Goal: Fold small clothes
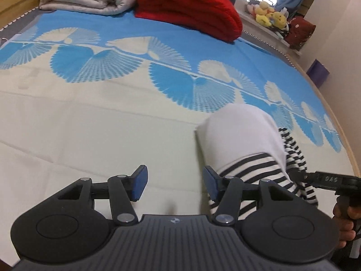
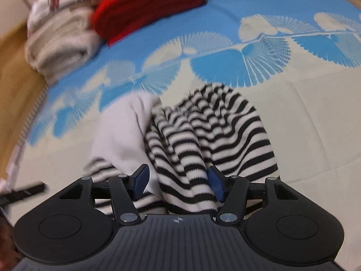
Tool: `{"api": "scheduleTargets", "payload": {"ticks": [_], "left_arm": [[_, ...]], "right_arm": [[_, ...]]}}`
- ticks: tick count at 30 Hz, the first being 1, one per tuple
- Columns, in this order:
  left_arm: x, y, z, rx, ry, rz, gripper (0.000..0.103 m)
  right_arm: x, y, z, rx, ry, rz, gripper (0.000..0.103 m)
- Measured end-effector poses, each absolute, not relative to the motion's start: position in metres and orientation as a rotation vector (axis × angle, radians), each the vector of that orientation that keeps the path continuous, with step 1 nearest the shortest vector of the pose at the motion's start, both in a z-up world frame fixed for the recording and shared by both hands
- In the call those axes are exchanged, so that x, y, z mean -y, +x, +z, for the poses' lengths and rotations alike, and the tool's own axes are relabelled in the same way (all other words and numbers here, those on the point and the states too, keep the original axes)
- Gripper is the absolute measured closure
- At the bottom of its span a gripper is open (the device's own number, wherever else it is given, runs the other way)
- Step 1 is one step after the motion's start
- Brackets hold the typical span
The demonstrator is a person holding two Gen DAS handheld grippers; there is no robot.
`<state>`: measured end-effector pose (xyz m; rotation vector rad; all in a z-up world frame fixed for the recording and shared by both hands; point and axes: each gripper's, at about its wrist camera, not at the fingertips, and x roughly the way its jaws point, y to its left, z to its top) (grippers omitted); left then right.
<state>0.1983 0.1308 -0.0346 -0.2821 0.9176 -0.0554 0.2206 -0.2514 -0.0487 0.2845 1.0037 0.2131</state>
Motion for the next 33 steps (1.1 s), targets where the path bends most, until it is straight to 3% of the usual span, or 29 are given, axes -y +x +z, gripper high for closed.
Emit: {"api": "scheduleTargets", "payload": {"ticks": [6,8,9,10,19,26,33], "left_arm": [[-0.149,0.191,-0.033,-0.929,-0.278,-0.044,0.043],[-0.15,0.192,-0.034,-0.931,-0.28,-0.042,0.041],[-0.149,0.192,-0.035,-0.932,-0.28,-0.041,0.041],[-0.149,0.193,-0.035,-0.935,-0.279,-0.042,0.041],[-0.136,0.2,-0.038,-0.943,-0.256,-0.063,0.041],[-0.121,0.207,-0.043,-0.955,-0.243,-0.094,0.041],[-0.115,0.209,-0.048,-0.965,-0.226,-0.091,0.041]], "right_arm": [[0.24,0.221,-0.062,-1.06,0.201,0.189,0.045],[0.239,0.219,-0.062,-1.057,0.185,0.195,0.061],[0.239,0.218,-0.062,-1.052,0.179,0.203,0.088],[0.239,0.216,-0.061,-1.049,0.18,0.217,0.097],[0.286,0.202,-0.034,-0.892,0.356,0.143,0.098],[0.294,0.201,-0.036,-0.942,0.291,0.123,0.095],[0.274,0.197,-0.011,-0.751,0.271,0.188,0.061]]}}
